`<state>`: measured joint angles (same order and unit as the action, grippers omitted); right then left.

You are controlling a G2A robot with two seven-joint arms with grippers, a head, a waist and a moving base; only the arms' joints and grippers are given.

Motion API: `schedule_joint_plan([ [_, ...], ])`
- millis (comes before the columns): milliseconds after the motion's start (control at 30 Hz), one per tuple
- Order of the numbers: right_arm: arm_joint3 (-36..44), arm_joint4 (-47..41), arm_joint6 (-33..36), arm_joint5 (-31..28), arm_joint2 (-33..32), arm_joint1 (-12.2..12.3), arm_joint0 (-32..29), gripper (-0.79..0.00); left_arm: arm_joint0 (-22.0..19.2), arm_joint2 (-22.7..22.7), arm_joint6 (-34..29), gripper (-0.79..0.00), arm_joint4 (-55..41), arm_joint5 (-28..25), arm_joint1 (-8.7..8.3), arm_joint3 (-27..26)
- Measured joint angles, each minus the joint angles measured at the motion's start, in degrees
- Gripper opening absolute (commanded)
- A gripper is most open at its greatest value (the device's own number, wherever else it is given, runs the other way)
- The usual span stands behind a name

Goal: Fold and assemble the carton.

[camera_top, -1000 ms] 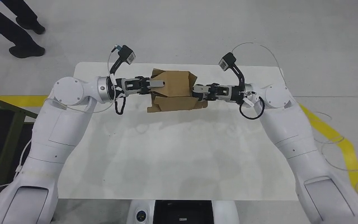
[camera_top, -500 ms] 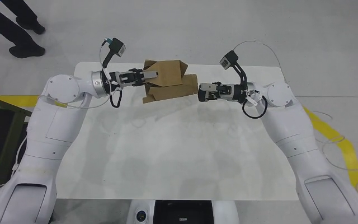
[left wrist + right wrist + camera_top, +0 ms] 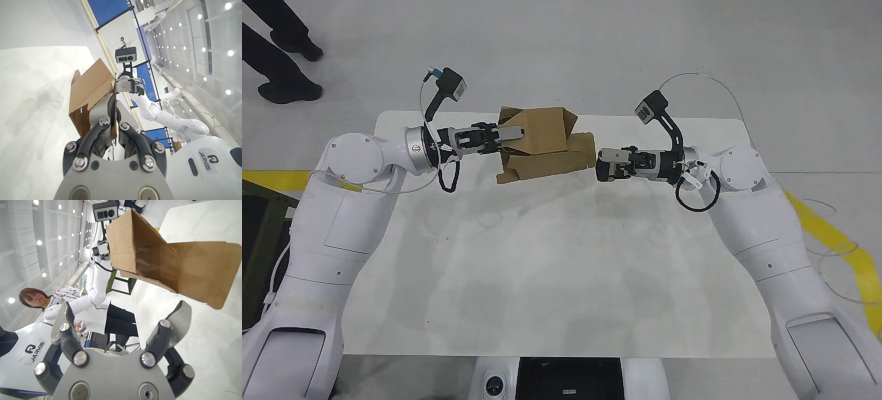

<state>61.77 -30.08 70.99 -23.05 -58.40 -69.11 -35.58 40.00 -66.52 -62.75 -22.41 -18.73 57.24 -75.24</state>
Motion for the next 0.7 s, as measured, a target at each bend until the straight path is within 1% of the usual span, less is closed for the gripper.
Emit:
schedule_joint_plan([
  [500, 0.0, 0.0, 0.0, 0.0, 0.0, 0.0, 0.0, 0.0, 0.0, 0.0, 0.0, -0.785, 0.0, 0.0, 0.0, 0.0],
  [600, 1.8, 0.4, -0.8, 0.6, -0.1, 0.1, -0.8, 0.0, 0.6, 0.3, 0.2, -0.785, -0.1, 0.1, 0.07, -1.6],
  [700, 3.8, 0.3, -0.1, 1.3, -0.7, 0.3, -1.2, 0.0, 0.5, 0.8, -1.9, -0.785, -0.8, -0.7, 0.13, -2.1],
])
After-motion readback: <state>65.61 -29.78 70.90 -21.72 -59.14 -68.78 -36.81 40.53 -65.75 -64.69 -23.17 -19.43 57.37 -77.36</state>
